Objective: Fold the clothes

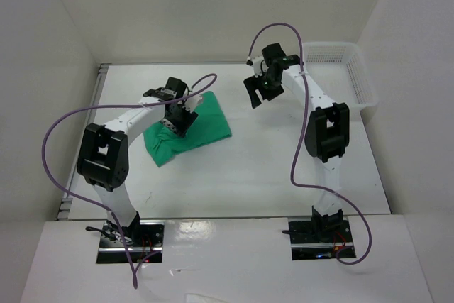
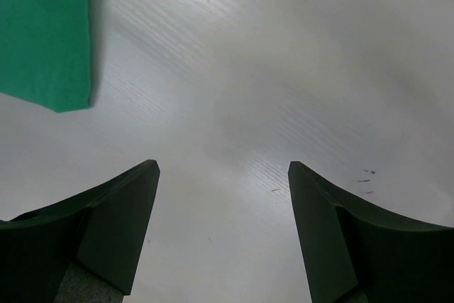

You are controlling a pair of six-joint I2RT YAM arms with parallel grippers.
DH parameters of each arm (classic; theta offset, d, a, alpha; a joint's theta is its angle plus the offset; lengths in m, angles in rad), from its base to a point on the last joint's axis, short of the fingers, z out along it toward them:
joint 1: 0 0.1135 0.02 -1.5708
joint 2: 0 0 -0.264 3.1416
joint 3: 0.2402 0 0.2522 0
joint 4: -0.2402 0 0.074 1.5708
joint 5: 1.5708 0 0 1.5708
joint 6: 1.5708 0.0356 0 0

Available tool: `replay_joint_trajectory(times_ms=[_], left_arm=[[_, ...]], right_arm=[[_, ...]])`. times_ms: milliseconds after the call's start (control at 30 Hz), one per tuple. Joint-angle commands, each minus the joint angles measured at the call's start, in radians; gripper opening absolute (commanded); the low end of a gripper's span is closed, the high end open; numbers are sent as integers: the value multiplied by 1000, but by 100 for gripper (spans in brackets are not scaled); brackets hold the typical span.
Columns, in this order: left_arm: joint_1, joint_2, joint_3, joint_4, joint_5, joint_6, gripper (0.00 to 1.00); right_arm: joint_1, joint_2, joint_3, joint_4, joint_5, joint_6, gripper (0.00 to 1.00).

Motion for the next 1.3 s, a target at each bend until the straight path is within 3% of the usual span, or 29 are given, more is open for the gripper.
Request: replay_joint_trajectory(times_ms=[0,367,667,867,1267], left_arm=[[-18,19,20,33,-50,-39,63],[-56,60,2,71,-110,-59,62],[-56,88,11,81,-142,-68,28],[-56,77,11,81,-153,-68,10],[229,30,54,41,-15,-21,7]], right_arm=[[-1,-98,-41,66,19,-20,81],[-10,-131,-73,76,28,-20,81],[-10,-131,-64,76,19,-20,81],[-10,-122,-46,66,10,-20,81],[-10,-95,-26,57,-8,-20,81]])
